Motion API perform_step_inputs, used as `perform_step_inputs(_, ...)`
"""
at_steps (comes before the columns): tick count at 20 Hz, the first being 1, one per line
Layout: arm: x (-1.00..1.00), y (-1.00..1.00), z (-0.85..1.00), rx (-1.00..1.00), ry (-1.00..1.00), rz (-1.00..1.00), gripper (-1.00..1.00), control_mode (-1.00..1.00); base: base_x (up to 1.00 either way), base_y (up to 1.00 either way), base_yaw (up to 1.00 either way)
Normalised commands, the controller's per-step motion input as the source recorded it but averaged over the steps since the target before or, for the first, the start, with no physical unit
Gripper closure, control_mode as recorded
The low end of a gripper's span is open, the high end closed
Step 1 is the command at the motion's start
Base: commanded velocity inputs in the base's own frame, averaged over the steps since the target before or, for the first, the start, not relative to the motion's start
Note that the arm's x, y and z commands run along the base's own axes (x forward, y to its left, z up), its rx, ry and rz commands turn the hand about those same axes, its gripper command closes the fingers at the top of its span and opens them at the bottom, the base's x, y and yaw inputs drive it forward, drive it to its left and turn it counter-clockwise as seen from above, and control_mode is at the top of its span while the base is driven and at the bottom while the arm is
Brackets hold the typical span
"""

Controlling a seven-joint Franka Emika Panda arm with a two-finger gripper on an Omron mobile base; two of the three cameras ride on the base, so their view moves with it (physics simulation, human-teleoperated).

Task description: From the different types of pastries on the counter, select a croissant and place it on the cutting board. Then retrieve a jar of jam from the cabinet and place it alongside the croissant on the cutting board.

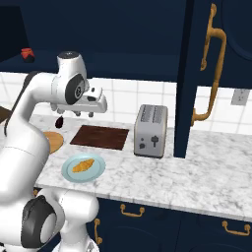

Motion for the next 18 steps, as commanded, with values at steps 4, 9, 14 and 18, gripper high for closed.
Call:
perform_step_inputs(4,0.00,0.00,-0.29,0.07,0.01,0.00,-1.00,-1.00,0.00,0.00,0.00)
perform_step_inputs(9,-0.20,0.08,-0.66,0.06,0.00,0.00,-1.00,-1.00,0.00,0.00,0.00)
perform_step_inputs(14,-0.08,0.37,-0.60,-0.04,0.00,0.00,-1.00,-1.00,0.00,0.00,0.00)
perform_step_inputs(18,-0.04,0.40,-0.94,-0.17,0.09,0.00,-1.00,-1.00,0.00,0.00,0.00)
